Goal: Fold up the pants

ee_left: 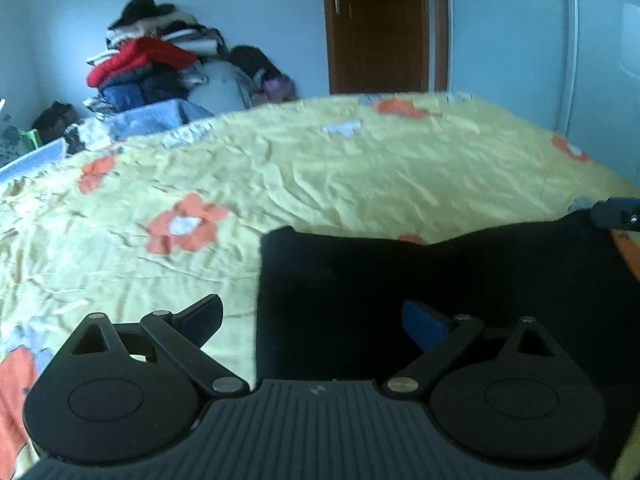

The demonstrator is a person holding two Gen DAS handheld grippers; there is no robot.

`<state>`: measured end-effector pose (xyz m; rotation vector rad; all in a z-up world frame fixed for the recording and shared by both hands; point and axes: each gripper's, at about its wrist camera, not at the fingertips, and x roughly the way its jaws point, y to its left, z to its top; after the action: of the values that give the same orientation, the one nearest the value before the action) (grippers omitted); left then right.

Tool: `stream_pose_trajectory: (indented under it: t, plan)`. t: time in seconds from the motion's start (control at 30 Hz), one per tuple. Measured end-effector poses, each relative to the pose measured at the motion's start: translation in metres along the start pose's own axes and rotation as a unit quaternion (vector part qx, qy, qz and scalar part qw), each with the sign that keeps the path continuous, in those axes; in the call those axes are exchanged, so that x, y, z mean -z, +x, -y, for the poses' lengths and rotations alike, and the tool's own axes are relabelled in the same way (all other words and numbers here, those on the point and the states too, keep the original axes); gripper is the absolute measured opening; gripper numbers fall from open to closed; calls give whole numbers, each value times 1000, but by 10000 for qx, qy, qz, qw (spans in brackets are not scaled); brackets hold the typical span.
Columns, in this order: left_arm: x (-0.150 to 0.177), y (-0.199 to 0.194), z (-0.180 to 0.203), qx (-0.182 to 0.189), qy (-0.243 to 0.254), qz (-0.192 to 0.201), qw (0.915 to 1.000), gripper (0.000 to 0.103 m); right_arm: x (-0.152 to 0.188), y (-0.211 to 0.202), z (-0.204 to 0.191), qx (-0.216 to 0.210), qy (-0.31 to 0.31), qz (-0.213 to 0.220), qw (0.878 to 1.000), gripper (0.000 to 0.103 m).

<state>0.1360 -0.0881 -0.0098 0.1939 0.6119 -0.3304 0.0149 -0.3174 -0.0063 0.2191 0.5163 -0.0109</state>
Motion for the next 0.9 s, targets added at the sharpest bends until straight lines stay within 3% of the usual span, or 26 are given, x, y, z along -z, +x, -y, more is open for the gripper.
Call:
stream_pose_trajectory:
  t: [0.03,0.1,0.17,0.2,0.3,0.43,0.57,0.67,0.73,0.9]
  plan:
    - [2,-8,-1,70,-70,85,9999,98,-1,-8,-6,-16,-137,130,9998,47]
    - [5,-16,-2,364,-134,77,9992,99,1,-19,-19,-511,-394,166,9978,47]
    - [12,-16,1,548,-44,-101,9984,99,8,-18,-34,-974,-685,-124,9928,47]
    - [17,-13,5,541,75,-194,9983,99,14,-13,-40,-1002,-893,-314,9905,47]
    - [32,-3,7,469,217,-139,9986,103,31,8,-46,-563,-1324,-713,9870,46]
    - [30,-14,-5,384,-182,-102,9990,97,25,-1,-38,-522,-907,-575,9928,47]
    - [30,-37,-5,554,-259,151,9980,99,27,-14,-43,-751,-952,-493,9914,47]
    - [33,-37,6,734,-107,22,9972,99,39,-7,-43,-630,-1021,-634,9908,46]
    - [39,-30,16,610,59,-133,9980,101,43,-7,-41,-623,-943,-553,9921,46]
    - [48,-25,22,429,4,-41,9991,103,49,-7,-45,-602,-992,-425,9923,55]
